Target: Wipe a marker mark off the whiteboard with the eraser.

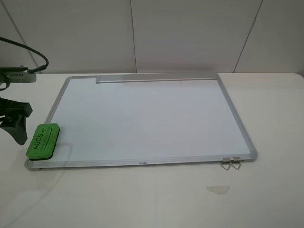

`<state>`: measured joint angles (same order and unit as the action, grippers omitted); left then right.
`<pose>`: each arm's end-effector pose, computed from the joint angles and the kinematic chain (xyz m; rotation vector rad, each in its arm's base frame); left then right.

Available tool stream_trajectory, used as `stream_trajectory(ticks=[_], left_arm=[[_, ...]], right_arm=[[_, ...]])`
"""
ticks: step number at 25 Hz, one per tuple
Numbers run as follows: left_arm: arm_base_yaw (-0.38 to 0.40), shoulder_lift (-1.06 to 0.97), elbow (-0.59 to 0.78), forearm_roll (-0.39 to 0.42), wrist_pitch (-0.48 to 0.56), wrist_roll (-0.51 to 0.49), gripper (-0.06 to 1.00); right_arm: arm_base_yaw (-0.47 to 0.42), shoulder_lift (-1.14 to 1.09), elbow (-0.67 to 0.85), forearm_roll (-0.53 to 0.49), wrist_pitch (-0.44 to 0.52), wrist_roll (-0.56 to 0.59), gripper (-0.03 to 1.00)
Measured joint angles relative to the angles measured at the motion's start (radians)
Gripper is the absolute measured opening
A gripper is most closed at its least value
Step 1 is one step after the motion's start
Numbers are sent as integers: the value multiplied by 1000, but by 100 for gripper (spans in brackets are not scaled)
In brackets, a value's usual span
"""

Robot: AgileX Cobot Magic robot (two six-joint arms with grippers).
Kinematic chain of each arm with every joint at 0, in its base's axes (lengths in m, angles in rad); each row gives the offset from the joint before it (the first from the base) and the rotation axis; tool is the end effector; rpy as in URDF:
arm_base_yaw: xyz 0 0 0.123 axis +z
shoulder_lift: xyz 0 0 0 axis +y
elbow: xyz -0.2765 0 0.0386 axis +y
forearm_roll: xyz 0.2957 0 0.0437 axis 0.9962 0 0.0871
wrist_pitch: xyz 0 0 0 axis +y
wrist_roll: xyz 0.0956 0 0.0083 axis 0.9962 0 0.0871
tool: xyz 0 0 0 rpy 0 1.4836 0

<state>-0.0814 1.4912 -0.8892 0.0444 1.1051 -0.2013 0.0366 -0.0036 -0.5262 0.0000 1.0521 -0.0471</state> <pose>0.2796 -0.0190 0.1745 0.1533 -3.0939 -0.0708 0.0434 0.0016 0.3072 -0.0839 2.0041 -0.0067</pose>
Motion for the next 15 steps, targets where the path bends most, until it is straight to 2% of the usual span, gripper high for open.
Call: stream_trajectory(ticks=[3,10,15], left_arm=[[0,-52,0,3,86,9,77],[0,-301,16,3,91,25,77],[0,-557,111,3,92,46,77]], right_arm=[[0,0,0,0,0,0,82],[0,0,0,0,0,0,82],[0,0,0,0,0,0,82]])
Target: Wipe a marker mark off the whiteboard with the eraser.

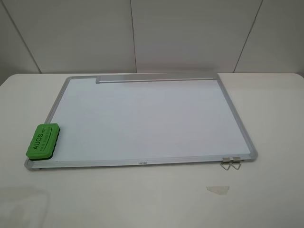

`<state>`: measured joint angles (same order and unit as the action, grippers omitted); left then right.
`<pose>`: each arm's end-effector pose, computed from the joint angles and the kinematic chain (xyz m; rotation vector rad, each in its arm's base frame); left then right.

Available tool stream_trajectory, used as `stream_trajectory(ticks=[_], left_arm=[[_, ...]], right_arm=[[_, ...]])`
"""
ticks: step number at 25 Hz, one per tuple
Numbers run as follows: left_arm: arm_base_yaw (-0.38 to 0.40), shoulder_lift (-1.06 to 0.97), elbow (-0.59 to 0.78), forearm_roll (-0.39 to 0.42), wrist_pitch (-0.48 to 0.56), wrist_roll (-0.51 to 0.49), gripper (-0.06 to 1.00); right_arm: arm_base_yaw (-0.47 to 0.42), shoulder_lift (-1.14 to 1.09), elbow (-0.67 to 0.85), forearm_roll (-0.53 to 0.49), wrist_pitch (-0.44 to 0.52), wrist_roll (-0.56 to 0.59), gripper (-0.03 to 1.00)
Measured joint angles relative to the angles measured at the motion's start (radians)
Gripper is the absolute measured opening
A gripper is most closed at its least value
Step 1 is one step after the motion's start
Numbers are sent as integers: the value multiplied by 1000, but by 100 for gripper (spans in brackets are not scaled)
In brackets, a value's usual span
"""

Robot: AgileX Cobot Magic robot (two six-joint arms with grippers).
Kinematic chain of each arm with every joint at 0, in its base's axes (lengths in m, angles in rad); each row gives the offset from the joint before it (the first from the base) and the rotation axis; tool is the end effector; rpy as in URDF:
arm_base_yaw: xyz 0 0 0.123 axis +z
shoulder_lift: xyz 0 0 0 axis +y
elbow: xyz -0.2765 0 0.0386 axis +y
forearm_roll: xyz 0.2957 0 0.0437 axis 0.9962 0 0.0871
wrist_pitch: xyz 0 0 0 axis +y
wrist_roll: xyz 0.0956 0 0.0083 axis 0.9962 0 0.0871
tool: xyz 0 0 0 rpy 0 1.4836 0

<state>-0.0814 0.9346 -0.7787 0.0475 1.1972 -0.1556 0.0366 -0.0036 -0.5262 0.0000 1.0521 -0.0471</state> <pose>0.1941 -0.0116 0.2741 -0.0902 2.8319 0.0145 0.0434 0.0016 0.3072 -0.0839 2.0041 -0.0067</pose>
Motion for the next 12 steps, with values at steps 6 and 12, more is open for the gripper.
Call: stream_trajectory(ticks=[6,12], left_arm=[[0,-312,146,0,0,63,77],[0,-526,227,-22,-44,87,77]], right_arm=[[0,0,0,0,0,0,82],[0,0,0,0,0,0,82]])
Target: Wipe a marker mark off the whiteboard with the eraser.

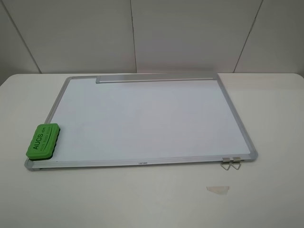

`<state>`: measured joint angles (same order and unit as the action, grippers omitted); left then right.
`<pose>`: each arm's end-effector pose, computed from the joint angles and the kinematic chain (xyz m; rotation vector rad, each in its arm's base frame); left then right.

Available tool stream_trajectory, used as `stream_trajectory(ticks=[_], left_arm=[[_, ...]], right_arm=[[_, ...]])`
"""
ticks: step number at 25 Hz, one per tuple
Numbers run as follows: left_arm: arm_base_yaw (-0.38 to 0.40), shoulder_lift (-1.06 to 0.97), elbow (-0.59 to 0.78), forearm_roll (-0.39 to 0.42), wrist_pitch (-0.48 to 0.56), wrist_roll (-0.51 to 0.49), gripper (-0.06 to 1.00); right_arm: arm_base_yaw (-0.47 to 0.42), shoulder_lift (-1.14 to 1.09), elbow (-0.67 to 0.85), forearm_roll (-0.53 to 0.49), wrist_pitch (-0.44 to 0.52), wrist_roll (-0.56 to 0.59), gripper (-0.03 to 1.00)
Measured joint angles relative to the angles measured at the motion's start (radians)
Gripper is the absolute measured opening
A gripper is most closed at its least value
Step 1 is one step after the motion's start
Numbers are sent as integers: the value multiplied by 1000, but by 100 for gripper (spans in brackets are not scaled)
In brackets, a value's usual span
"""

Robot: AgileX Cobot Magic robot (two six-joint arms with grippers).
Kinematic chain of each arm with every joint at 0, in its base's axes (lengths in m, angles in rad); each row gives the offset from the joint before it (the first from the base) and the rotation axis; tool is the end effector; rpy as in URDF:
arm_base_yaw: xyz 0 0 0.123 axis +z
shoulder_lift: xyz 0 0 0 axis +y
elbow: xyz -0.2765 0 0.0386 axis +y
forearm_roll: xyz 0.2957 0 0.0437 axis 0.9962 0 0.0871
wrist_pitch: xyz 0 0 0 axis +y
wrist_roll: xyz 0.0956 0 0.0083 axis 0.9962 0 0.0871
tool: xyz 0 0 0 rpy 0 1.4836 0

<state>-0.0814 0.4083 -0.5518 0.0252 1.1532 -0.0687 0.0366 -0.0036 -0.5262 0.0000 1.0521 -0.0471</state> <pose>0.1057 -0.0064 0.2773 0.0189 2.4930 -0.0299 0.0434 0.0016 0.3072 -0.0839 2.0041 -0.0067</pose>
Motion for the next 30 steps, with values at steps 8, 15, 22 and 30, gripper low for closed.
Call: stream_trajectory(ticks=[8,15,22,30], left_arm=[[0,-206,42,-45,-90,53,77],[0,-400,44,-48,-92,55,77],[0,-414,45,-48,-92,55,77],[0,-414,45,-48,-92,54,77]], right_arm=[[0,0,0,0,0,0,82],[0,0,0,0,0,0,82],[0,0,0,0,0,0,82],[0,0,0,0,0,0,82]])
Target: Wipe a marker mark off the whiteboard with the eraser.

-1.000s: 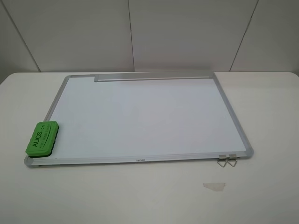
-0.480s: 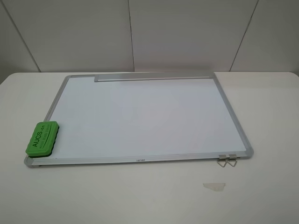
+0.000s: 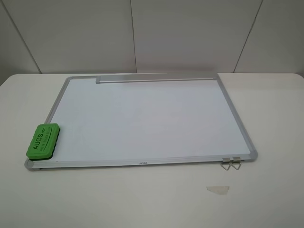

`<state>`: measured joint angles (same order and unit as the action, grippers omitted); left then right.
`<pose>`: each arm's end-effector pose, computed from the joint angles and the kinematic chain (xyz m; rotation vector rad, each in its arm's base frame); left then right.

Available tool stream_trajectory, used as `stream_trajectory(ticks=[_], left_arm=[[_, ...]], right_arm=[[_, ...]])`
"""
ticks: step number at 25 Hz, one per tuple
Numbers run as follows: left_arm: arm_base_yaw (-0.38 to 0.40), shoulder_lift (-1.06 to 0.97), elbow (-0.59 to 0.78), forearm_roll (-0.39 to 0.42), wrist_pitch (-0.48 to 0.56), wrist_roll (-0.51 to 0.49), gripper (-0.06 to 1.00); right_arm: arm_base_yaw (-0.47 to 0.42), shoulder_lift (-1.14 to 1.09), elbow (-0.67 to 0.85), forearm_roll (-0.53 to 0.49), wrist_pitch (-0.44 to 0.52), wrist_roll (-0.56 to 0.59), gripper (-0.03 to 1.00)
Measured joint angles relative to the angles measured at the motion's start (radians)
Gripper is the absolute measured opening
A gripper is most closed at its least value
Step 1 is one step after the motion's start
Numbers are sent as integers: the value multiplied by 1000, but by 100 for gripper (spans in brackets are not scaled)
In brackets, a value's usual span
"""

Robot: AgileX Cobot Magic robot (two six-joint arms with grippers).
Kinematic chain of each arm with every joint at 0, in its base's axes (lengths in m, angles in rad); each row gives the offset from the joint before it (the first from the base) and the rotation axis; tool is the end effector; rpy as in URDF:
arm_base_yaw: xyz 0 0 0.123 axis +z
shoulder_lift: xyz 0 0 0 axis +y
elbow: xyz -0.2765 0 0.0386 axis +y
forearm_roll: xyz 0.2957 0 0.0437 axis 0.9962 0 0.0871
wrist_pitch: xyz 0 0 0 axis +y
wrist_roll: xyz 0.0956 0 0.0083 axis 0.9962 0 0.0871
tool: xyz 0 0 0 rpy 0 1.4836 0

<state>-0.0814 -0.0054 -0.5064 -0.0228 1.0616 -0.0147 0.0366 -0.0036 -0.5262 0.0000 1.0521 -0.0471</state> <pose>0.0452 -0.0056 0.3002 0.0691 2.0331 -0.0877 0.0434 0.0016 0.3072 -0.0839 2.0041 -0.0067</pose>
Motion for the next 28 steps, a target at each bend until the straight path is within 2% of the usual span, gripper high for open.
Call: stream_trajectory(ticks=[28], left_arm=[[0,0,0,0,0,0,77]], right_arm=[[0,0,0,0,0,0,82]])
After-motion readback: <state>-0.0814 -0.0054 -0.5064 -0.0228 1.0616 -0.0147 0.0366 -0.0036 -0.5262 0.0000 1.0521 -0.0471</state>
